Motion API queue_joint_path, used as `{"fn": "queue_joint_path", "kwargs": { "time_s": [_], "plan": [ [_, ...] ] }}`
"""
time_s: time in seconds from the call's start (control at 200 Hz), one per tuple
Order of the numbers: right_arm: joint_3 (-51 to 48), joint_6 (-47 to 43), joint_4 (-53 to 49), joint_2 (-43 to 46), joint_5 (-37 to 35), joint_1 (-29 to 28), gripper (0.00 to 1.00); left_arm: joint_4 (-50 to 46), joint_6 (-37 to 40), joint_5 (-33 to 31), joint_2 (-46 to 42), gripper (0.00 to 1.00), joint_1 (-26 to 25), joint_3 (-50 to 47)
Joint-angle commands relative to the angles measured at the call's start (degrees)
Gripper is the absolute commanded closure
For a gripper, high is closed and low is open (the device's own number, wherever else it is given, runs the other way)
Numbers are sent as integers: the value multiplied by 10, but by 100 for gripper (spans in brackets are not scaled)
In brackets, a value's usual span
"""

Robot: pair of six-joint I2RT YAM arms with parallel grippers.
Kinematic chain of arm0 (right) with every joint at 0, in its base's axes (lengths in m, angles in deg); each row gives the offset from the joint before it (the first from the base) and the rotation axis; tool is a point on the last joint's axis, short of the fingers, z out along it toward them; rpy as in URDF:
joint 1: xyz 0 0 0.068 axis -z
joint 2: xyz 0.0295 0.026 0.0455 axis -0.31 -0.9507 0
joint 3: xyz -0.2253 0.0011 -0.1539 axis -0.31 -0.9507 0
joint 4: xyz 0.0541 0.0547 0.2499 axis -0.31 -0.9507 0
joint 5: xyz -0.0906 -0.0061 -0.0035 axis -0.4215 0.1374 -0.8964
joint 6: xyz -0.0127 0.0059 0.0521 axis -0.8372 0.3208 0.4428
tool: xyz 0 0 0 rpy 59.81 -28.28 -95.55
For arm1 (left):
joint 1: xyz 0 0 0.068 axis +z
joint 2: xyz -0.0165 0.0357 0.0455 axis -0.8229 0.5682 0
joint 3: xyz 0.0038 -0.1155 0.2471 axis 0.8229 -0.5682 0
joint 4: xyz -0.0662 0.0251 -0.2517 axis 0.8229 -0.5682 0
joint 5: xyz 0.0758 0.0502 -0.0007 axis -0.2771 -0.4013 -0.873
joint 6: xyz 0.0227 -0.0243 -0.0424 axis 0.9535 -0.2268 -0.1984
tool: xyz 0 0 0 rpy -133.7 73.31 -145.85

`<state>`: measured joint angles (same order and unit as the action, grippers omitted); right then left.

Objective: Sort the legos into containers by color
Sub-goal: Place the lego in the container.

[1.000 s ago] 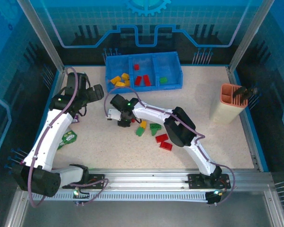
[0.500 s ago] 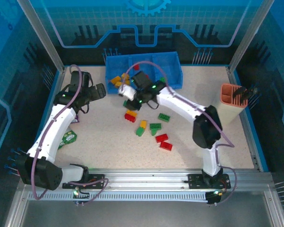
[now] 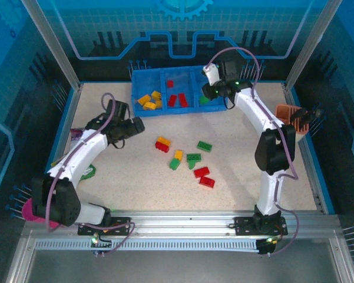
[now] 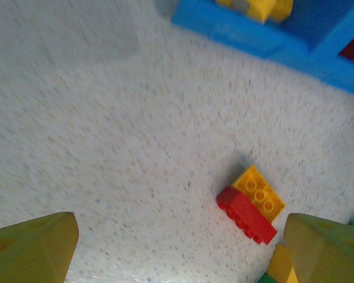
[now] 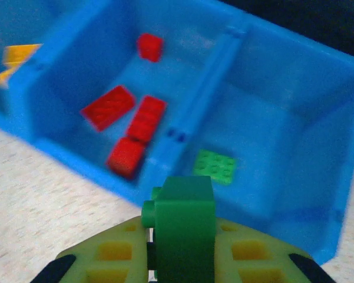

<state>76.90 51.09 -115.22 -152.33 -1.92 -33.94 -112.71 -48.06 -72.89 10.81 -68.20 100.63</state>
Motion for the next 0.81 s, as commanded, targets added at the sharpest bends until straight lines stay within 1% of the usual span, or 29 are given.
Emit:
{"fn": "queue_joint_path", "kwargs": {
  "time_s": [0.0, 0.17, 0.235, 0.265, 0.345, 0.475, 0.63, 0.701, 0.801],
  "plan": [
    [68, 21, -6, -61, -41, 6, 78, 33, -72, 30, 24, 9, -39, -18],
    [160, 14, -18, -145, -45, 10, 77, 73, -140, 47, 66, 9, -72, -35],
    [186, 12, -22, -163, -49, 10, 77, 85, -159, 54, 83, 9, -83, -35],
    [197, 11, -24, -186, -51, 11, 76, 87, -166, 55, 92, 9, -88, -32],
    [212, 8, -26, -204, -55, 11, 74, 81, -182, 52, 114, 10, -101, -18],
    [204, 4, -17, -209, -67, 12, 65, 79, -222, 42, 143, 12, -112, -5],
    [170, -2, 8, -194, -73, 14, 55, 83, -262, 53, 176, 15, -118, -4],
    [153, -3, 20, -185, -70, 15, 51, 86, -271, 51, 188, 16, -123, 0],
    [139, -4, 28, -177, -63, 16, 49, 86, -281, 53, 209, 18, -128, 13]
  ]
}}
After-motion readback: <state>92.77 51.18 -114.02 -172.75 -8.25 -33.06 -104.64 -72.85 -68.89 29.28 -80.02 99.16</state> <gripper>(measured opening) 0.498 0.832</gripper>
